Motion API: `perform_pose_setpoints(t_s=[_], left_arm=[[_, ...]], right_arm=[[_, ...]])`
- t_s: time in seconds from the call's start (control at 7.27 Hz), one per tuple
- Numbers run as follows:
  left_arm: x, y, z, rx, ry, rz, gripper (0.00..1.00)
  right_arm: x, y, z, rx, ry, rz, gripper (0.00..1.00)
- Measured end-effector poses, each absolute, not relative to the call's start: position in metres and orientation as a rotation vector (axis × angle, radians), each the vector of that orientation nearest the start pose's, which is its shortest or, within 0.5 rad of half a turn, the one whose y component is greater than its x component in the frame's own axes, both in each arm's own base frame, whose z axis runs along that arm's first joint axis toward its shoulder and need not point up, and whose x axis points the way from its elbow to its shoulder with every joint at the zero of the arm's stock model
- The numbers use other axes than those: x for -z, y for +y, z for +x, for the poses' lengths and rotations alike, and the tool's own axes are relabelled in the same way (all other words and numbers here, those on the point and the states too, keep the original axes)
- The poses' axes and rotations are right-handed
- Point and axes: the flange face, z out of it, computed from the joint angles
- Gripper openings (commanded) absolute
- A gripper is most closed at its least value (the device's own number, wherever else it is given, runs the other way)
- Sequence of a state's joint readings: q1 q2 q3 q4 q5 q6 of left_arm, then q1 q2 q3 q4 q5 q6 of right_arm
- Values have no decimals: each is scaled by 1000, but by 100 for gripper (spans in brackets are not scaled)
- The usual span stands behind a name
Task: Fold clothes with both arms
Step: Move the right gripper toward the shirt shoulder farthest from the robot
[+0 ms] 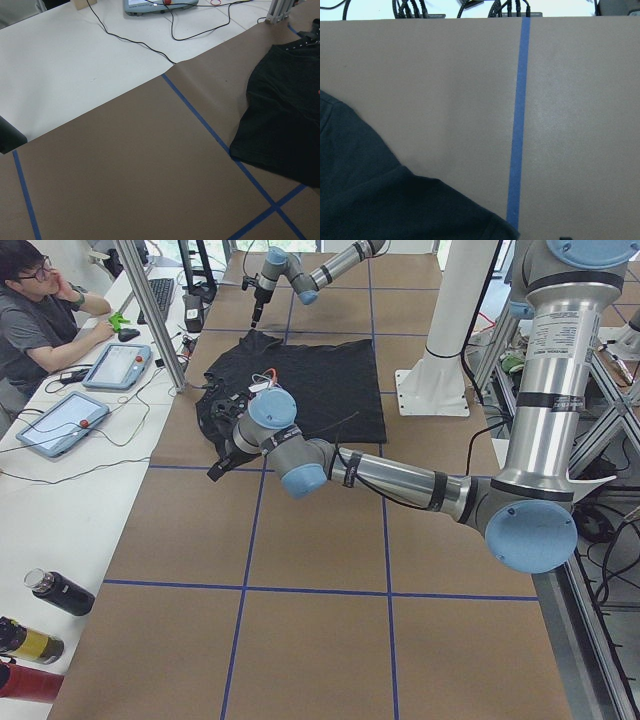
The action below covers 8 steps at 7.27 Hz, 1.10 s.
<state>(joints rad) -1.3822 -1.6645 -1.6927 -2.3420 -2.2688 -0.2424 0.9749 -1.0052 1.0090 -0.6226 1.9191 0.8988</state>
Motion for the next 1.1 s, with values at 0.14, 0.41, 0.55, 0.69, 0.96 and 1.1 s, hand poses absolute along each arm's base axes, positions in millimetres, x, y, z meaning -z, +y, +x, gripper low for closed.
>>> perform_pose_setpoints(t_s=[0.14,0.41,0.55,0.69,0.96,1.1], left_arm=[[-462,-545,34,-296,825,784,100],[-462,-545,34,-297,825,784,100],[-462,-545,34,-297,825,784,100],[-462,-545,34,-297,825,784,100],[-463,-545,34,-297,825,783,100],[-463,-545,34,-297,825,783,100]], right_arm=[[-498,-681,-347,-115,-862,471,70],[-499,-687,-360,-117,-844,471,54],[-499,-688,-363,-117,-840,473,39],[-498,-688,-365,-117,-838,473,19],[-494,-690,-366,-117,-842,478,0],[-491,-690,-366,-116,-845,480,0]])
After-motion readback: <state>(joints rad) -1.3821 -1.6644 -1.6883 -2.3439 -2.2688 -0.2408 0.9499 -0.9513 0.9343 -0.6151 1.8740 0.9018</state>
